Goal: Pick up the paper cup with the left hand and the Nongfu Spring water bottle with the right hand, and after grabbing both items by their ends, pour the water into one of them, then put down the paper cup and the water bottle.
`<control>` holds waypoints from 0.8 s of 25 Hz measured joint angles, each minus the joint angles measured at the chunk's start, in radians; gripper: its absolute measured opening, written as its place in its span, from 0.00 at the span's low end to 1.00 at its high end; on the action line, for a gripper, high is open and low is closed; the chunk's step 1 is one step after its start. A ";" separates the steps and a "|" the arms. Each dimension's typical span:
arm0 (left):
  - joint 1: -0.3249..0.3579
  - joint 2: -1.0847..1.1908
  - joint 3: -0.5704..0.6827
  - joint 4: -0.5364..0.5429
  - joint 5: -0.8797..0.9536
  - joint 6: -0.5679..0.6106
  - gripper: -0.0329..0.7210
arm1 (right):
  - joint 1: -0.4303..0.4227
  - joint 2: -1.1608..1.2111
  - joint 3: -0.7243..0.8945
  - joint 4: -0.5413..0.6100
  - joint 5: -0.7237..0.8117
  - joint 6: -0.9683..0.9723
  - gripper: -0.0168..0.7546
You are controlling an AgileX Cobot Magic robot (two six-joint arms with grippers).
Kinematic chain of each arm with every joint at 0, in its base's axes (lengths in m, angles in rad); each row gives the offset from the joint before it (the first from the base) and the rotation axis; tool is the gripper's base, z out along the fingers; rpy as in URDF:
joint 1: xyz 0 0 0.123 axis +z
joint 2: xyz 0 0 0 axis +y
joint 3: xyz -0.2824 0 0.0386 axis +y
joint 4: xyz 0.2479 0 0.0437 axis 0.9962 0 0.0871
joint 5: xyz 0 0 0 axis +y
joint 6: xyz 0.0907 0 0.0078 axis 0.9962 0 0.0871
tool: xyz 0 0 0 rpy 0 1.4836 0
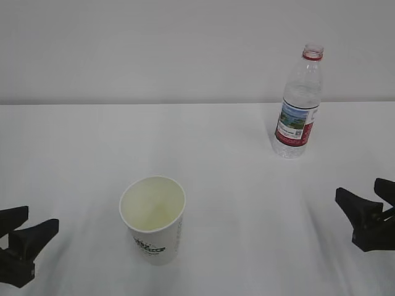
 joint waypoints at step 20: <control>0.000 0.000 -0.001 -0.055 -0.012 -0.005 0.49 | 0.000 0.000 0.000 -0.014 -0.004 0.000 0.73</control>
